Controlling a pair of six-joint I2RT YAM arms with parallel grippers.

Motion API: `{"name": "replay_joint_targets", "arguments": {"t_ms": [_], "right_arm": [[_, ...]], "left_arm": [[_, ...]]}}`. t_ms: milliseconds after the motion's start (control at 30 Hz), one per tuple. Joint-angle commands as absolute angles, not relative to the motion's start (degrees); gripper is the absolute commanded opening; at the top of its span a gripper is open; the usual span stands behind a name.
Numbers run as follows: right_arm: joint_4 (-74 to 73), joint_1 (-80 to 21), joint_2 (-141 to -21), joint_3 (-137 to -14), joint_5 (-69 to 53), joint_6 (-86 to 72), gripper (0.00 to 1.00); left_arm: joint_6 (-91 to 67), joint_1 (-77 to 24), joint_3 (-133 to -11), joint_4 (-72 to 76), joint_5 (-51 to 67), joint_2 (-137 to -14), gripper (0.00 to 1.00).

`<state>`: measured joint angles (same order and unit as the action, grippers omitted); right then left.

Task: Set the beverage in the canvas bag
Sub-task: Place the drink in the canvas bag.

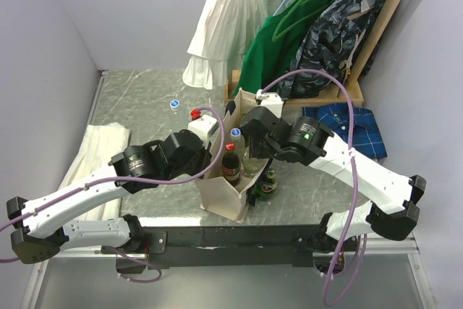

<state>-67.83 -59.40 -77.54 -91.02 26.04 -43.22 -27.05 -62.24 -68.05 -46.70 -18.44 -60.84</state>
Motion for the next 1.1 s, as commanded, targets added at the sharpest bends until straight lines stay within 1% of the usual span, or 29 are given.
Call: {"name": "replay_joint_targets", "arguments": {"t_ms": [0, 533, 1067], "right_arm": [[-60.65, -59.77, -76.64, -90.97, 27.42, -45.0, 0.0], [-61.43, -60.29, -78.22, -86.84, 27.69, -47.02, 0.0], [-58.36, -60.38, -79.63, -82.71, 27.33, -47.72, 0.0]], "left_arm": [[-25.84, -62.49, -70.93, -45.79, -20.48, -59.68, 0.01], [-25.05, -62.49, -73.21, -45.88, -20.21, -60.38, 0.01], [-25.14, -62.49, -73.3, -46.14, -20.3, -59.77, 0.01]]}}
